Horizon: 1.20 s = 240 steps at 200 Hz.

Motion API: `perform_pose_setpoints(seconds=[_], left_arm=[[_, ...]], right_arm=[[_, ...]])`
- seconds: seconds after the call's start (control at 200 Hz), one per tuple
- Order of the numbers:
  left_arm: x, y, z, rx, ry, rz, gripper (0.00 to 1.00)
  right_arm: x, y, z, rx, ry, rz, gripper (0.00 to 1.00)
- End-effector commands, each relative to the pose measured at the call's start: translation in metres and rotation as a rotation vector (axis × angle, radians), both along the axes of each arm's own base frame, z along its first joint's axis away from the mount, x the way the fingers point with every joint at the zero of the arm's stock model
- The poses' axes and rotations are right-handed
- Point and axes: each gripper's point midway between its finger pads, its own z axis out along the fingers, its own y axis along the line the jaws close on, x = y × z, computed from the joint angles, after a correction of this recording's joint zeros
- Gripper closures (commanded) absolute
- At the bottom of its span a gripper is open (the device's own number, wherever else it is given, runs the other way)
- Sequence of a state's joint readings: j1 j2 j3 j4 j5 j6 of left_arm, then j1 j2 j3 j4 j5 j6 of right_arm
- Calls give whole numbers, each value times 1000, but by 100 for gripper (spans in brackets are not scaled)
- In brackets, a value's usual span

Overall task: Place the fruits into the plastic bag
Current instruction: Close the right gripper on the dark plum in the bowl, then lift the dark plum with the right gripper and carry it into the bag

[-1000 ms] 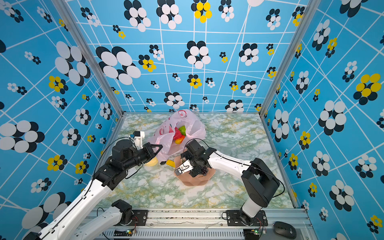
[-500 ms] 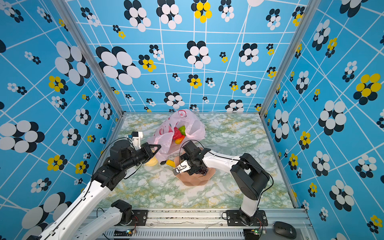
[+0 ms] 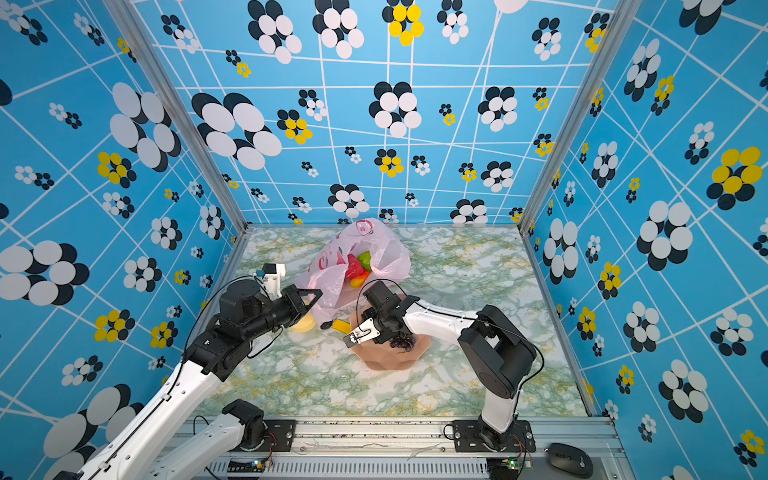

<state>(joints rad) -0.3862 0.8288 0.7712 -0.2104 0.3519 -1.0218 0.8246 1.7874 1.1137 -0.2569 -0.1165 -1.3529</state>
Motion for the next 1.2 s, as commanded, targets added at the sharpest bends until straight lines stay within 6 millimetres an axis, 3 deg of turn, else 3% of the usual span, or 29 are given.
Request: perform_pose_setpoints(seconds=[0.0,0.12,0.36,0.52,0.645,0.855,1.195], left_arm=[[-2,1,-1,-16,3,-2,100],[-2,0,0,-23,6,-4,100],[-4,0,1,-32,4,-5,100],[-5,-2,4,-44,3,-14,100],[-7,-3,8,-48,-1,-19,100],[-7,-3,6,-49,4,-7,100],[-2,-14,5,-49,16,-31,100]], right_arm=[[1,5,15,29,-6,-25,53],[1,6,33,85,-12,-67,54],[-10,11,91,348,37,-180,54],[-9,1,140,648,146,-338,55],[-7,-20,181,926,241,-499,57],[-23,-56,224,1274,455,-726,58],[-8,-124,250,1609,592,-1178,63]])
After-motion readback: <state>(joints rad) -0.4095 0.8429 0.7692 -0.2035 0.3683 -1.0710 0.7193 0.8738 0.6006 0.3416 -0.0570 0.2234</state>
